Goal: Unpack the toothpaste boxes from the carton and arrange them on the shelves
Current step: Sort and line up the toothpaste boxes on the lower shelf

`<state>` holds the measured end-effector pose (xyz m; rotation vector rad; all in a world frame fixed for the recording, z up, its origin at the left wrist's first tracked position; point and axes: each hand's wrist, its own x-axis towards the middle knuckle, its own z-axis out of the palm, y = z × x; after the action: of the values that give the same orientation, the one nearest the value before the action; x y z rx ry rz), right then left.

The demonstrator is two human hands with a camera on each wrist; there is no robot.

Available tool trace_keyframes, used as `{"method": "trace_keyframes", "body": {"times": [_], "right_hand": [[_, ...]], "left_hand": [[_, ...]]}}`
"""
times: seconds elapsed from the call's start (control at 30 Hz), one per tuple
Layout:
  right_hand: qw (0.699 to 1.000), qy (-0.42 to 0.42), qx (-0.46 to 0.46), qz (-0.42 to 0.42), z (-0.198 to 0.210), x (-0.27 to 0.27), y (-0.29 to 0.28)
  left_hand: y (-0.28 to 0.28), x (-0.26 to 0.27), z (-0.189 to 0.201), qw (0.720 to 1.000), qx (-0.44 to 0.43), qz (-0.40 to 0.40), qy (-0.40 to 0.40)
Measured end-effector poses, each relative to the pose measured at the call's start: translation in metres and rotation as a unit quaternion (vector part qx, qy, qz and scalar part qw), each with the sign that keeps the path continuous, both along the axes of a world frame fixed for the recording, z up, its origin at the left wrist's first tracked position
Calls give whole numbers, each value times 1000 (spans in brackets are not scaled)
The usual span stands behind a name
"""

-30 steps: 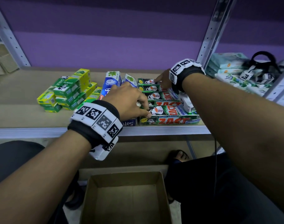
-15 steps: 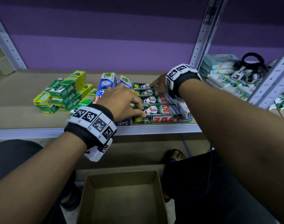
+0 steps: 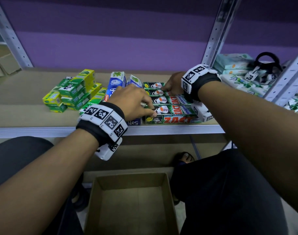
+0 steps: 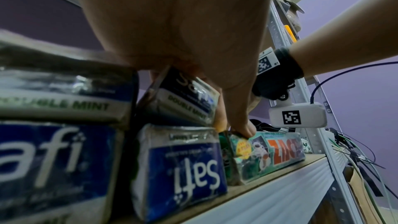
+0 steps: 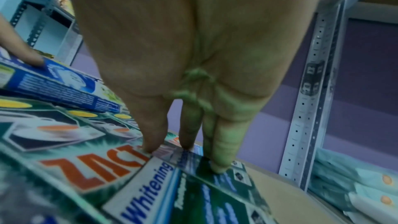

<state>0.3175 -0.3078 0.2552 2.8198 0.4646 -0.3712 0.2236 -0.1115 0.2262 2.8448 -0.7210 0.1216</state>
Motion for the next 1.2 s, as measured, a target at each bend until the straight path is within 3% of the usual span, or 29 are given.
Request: {"method": "trace_keyframes", "body": {"times": [0.13, 0.3, 0.47, 0.57, 0.7, 0.8, 1.03, 1.2], "right_hand": [[1000, -7, -24, 13, 0, -13, 4], [997, -6, 82, -15, 2, -27, 8], [987, -38, 152, -26, 19, -45, 27], [974, -11, 223, -43, 26, -52, 45], [961, 30, 266, -63, 22, -55, 71], [940, 53, 323, -94, 16, -54, 85], [858, 131, 457, -193, 6, -50, 95], [824, 154, 502, -214, 5, -52, 94]], "left_hand": [[6, 2, 2, 1000, -5, -24, 15], [25, -1, 5, 990, -139, -5, 17], [52, 3, 17, 978, -197, 59, -25], [66, 9, 18, 969, -208, 125, -45], [77, 18, 11, 956, -212, 200, 17], [81, 21, 7, 935, -232, 250, 98], [81, 18, 8, 881, -329, 265, 215], [78, 15, 12, 877, -326, 267, 232]]}}
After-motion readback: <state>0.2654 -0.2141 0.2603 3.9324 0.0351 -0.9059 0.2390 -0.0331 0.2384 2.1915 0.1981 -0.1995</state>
